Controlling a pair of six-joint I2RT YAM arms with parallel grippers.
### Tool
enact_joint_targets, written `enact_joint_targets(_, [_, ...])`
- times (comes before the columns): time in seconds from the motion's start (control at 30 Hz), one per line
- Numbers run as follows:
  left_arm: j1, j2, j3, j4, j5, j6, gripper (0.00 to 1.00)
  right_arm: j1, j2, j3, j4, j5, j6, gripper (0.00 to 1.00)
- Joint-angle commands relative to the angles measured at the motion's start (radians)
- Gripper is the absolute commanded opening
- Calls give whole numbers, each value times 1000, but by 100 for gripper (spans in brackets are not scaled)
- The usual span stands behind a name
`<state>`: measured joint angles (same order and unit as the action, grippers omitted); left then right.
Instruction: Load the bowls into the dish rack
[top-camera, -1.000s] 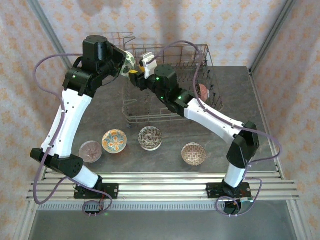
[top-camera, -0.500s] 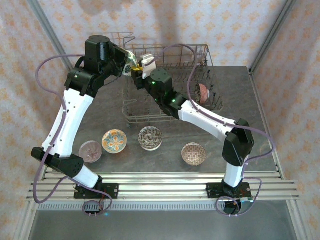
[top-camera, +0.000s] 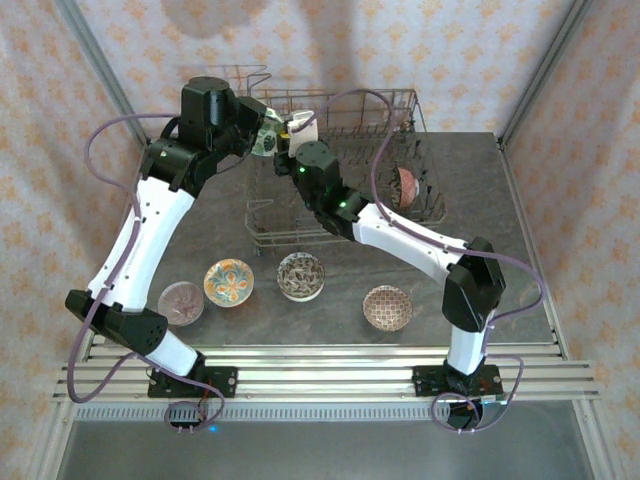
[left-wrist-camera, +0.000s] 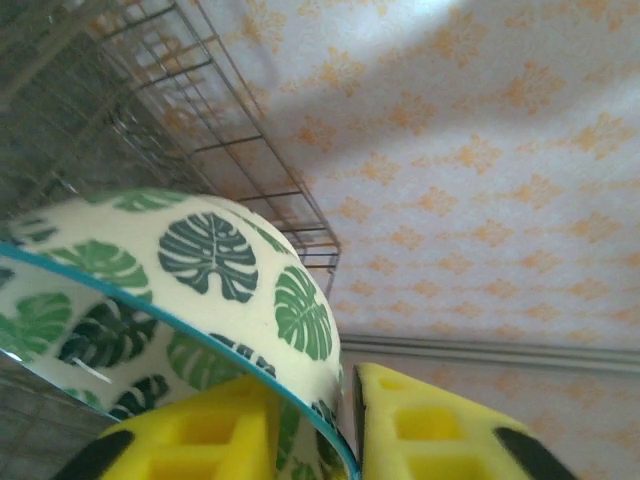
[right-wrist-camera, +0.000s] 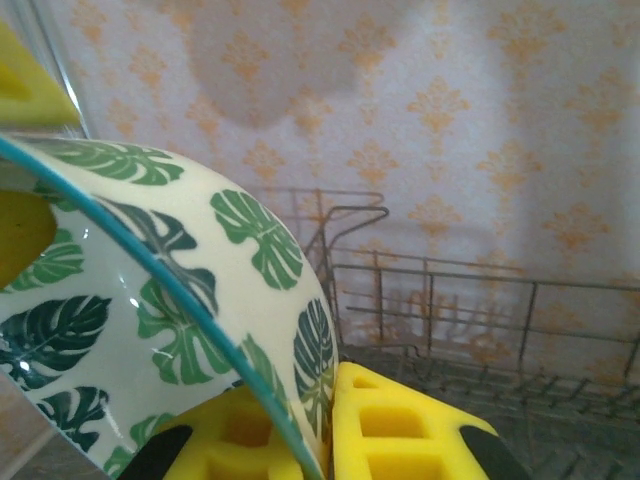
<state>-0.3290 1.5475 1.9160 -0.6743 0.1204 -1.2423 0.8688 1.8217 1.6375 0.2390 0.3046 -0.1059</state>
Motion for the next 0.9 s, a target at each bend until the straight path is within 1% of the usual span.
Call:
enact_joint_targets(0.0, [1,-6,47,-19,-38,70,40,-4,-12,96,-58,117,56,0])
enact_joint_targets(0.07, [-1,-11,53,-24,-45,90,46,-14,-4,136,-138,132,92,0])
enact_joint_targets(0.13, [-1,-22,41,-16,-58,96,56,-25,-10,142,-175,131,118,0])
enact_joint_targets(0.2, [-1,-28,45,-18,-67,120,63,-31,-16,144,-205,142,120,0])
enact_joint_targets(0.23, [-1,-30,52,-24,-73,137,66,-36,-19,149,-232,160,121,0])
enact_joint_targets(0.33, [2,-34,85,-67,-103,207,70,-55,-42,155,-314,213,134,0])
enact_joint_targets(0.4, [14,-41,95,-97,-117,261,70,-78,-59,166,-396,246,160,0])
enact_joint_targets(0.5, [53,-58,86,-139,-112,347,70,-124,-71,209,-577,293,212,0])
enact_joint_targets(0.57, [83,-71,69,-175,-101,405,70,-143,-79,229,-674,364,225,0])
enact_joint_targets(0.7, [149,-126,-55,-207,-101,506,70,-161,-112,204,-756,470,210,0])
enact_joint_targets(0.77, [188,-154,-134,-196,-80,534,70,-166,-115,197,-794,521,205,0])
enact_joint_targets(0.87, [238,-174,-235,-187,-31,578,68,-182,-91,232,-919,586,237,0])
